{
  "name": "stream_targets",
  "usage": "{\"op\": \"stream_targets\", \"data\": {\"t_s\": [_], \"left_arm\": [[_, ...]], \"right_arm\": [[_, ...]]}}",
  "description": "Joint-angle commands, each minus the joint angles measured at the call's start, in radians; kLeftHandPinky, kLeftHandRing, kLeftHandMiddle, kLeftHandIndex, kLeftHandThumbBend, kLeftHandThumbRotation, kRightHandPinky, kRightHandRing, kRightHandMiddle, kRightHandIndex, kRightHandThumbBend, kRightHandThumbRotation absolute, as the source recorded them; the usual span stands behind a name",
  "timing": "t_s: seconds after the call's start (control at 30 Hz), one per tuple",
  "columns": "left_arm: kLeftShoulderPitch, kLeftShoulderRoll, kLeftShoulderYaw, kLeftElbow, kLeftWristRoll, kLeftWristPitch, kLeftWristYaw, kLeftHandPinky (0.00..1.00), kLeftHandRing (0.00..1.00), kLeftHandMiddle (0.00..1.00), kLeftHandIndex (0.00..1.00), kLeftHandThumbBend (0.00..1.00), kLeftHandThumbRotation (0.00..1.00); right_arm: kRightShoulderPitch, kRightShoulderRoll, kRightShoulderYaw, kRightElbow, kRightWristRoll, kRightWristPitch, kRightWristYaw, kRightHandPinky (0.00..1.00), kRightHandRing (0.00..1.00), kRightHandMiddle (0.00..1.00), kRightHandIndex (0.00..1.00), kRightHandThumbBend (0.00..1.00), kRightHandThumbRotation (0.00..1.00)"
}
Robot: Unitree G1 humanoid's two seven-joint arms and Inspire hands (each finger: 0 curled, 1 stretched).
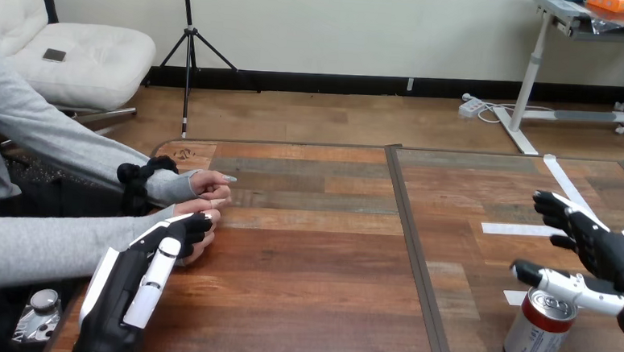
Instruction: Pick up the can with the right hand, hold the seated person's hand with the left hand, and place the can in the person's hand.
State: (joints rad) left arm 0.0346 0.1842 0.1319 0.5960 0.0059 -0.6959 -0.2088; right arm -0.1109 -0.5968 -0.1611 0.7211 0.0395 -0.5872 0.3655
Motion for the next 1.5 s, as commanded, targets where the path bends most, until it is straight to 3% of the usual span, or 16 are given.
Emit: {"op": "stream_targets", "data": {"t_s": [0.0, 0.27, 0.57, 0.9, 1.1, 1.2, 1.3, 1.4, 1.47], "left_arm": [[-0.056, 0.012, -0.014, -0.034, -0.012, -0.013, -0.010, 0.84, 0.83, 0.80, 0.73, 0.31, 0.99], [-0.056, 0.009, -0.012, -0.036, -0.009, -0.018, -0.007, 0.83, 0.83, 0.80, 0.73, 0.33, 1.00], [-0.054, 0.009, -0.012, -0.043, -0.011, -0.011, -0.009, 0.82, 0.82, 0.80, 0.72, 0.26, 1.00], [-0.053, 0.011, -0.011, -0.045, -0.009, -0.006, -0.008, 0.82, 0.82, 0.80, 0.73, 0.26, 1.00], [-0.051, 0.015, -0.012, -0.052, -0.003, -0.005, -0.007, 0.82, 0.82, 0.80, 0.73, 0.25, 1.00], [-0.049, 0.010, -0.010, -0.054, -0.011, 0.000, -0.007, 0.82, 0.83, 0.80, 0.73, 0.24, 1.00], [-0.050, 0.012, -0.011, -0.054, -0.009, -0.002, -0.007, 0.82, 0.83, 0.80, 0.73, 0.24, 1.00], [-0.057, 0.014, -0.010, -0.042, -0.018, -0.006, -0.018, 0.83, 0.83, 0.80, 0.73, 0.26, 1.00], [-0.055, 0.011, -0.009, -0.047, -0.019, 0.000, -0.015, 0.83, 0.83, 0.80, 0.73, 0.27, 1.00]], "right_arm": [[-0.001, -0.041, -0.026, -0.087, -0.002, 0.019, -0.009, 0.95, 0.95, 0.93, 0.93, 1.00, 0.41], [0.034, -0.048, -0.033, -0.124, -0.018, 0.042, -0.008, 0.94, 0.95, 0.94, 0.94, 1.00, 0.38], [0.052, -0.045, -0.039, -0.129, -0.014, 0.055, -0.001, 0.95, 0.96, 0.95, 0.95, 1.00, 0.35], [0.081, -0.048, -0.040, -0.156, -0.021, 0.084, 0.001, 0.96, 0.97, 0.96, 0.95, 1.00, 0.32], [0.095, -0.050, -0.039, -0.157, -0.023, 0.071, 0.006, 0.94, 0.96, 0.96, 0.96, 1.00, 0.29], [0.104, -0.054, -0.036, -0.161, -0.040, 0.071, -0.009, 0.94, 0.96, 0.96, 0.95, 1.00, 0.29], [0.120, -0.054, -0.037, -0.193, -0.051, 0.115, -0.020, 0.93, 0.95, 0.95, 0.95, 1.00, 0.29], [0.130, -0.045, -0.042, -0.207, -0.033, 0.113, -0.012, 0.92, 0.95, 0.95, 0.95, 1.00, 0.28], [0.129, -0.053, -0.035, -0.193, -0.066, 0.092, -0.035, 0.91, 0.94, 0.95, 0.95, 1.00, 0.28]]}}
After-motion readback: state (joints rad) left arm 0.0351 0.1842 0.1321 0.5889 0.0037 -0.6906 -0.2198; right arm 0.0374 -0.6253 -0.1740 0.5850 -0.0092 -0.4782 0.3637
